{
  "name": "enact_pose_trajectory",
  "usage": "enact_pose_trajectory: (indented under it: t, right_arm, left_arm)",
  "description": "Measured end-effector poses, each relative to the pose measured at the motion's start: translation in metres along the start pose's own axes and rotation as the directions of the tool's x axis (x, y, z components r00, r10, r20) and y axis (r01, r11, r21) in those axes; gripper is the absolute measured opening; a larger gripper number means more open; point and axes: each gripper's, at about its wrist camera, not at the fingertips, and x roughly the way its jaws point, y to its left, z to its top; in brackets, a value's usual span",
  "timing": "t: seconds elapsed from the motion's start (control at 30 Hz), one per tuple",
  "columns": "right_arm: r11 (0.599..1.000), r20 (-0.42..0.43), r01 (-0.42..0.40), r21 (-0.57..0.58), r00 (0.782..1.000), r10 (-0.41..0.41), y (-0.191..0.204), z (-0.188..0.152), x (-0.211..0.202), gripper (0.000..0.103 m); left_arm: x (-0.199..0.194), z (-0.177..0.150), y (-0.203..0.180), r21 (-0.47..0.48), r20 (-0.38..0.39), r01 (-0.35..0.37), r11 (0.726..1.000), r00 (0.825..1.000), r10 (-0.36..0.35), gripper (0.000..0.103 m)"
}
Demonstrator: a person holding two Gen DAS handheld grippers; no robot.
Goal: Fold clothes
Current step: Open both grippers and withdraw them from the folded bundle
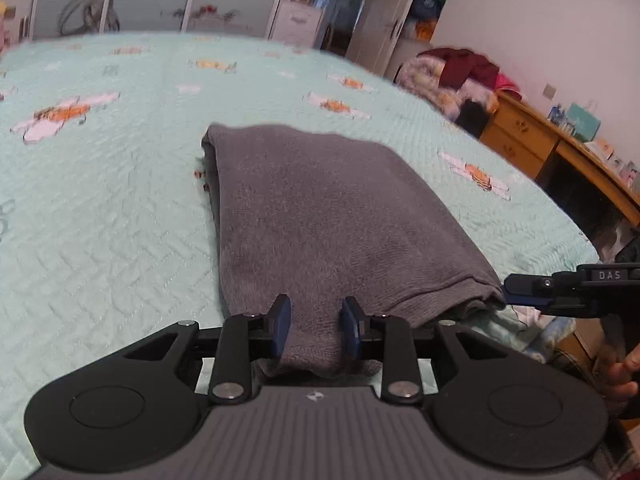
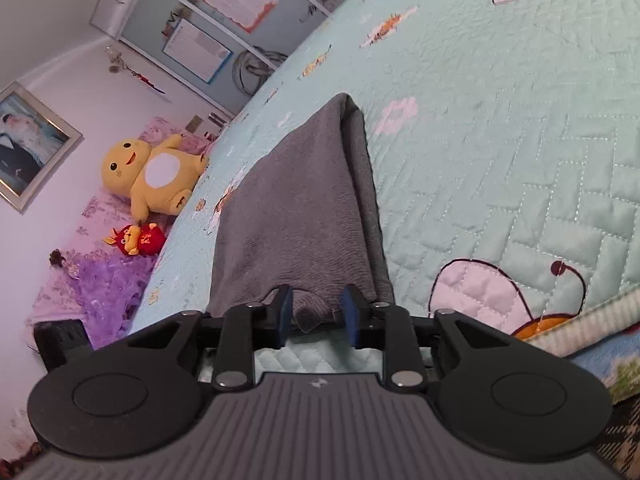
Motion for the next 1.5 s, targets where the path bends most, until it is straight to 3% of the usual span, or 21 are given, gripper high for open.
enact_pose_trajectory:
  t: [0.07,0.17,0.3,0.47,0.6,0.77,0.9,0.97,1.07,1.13,1.37,1.5]
  right_arm:
    - [0.998,-0.003,0.026,-0.052,1.0,-0.026,0.008,-0.001,-0.001,0.025]
    - [0.987,-0.003,0.086,-0.139,0.996,-0.087,0.016,-0.005,0.004,0.015]
    - [0.962,0.013,0.142,-0.235,0.99,-0.144,0.024,-0.013,0.01,0.013]
    - [0.843,-0.002,0.243,-0.48,0.961,-0.278,0.043,-0.037,0.026,0.013]
    - [0.821,0.048,0.306,-0.482,0.945,-0.324,0.044,-0.041,0.028,0.0]
    - [0.879,-0.023,0.235,-0.414,0.963,-0.268,0.051,-0.031,0.012,0.007]
    - [0.914,0.107,0.191,-0.357,0.981,-0.163,0.07,-0.011,-0.016,0.009]
    - [0.933,0.158,0.18,-0.312,0.978,-0.136,0.069,0.001,-0.018,0.027]
    - [0.957,0.03,0.151,-0.249,0.989,-0.148,0.043,0.005,0.012,0.03]
    - [0.934,0.032,0.16,-0.32,0.987,-0.158,0.029,-0.016,0.021,0.02]
    - [0.832,0.103,0.22,-0.509,0.975,-0.195,0.043,-0.037,0.023,0.019]
    - [0.778,0.14,0.247,-0.577,0.969,-0.203,0.045,-0.045,0.023,0.019]
  left_arm:
    - [0.002,0.001,-0.001,0.009,0.0,-0.008,1.0,1.0,0.008,0.034]
    - [0.0,-0.004,-0.005,0.047,0.022,-0.021,0.999,1.0,0.02,0.034]
    - [-0.002,-0.01,0.001,0.036,0.051,-0.006,0.999,0.999,0.004,0.036]
    - [-0.001,-0.013,0.0,0.077,0.072,-0.009,0.997,0.997,0.003,0.037]
    - [-0.001,-0.013,0.0,0.085,0.077,-0.014,0.996,0.997,0.007,0.037]
    - [0.0,-0.013,0.003,0.068,0.073,0.0,0.998,0.997,-0.005,0.037]
    - [0.0,-0.013,0.004,0.063,0.073,0.006,0.998,0.997,-0.01,0.037]
    - [0.001,-0.013,0.005,0.06,0.069,0.009,0.998,0.998,-0.013,0.037]
    - [0.001,-0.011,0.008,0.057,0.059,0.022,0.998,0.998,-0.025,0.037]
    - [0.002,-0.01,0.016,0.028,0.052,0.049,0.998,0.997,-0.05,0.038]
    - [0.007,-0.004,0.051,-0.197,0.039,0.159,0.967,0.987,-0.154,0.035]
    - [0.005,0.004,0.05,-0.24,0.025,0.145,0.96,0.989,-0.143,0.032]
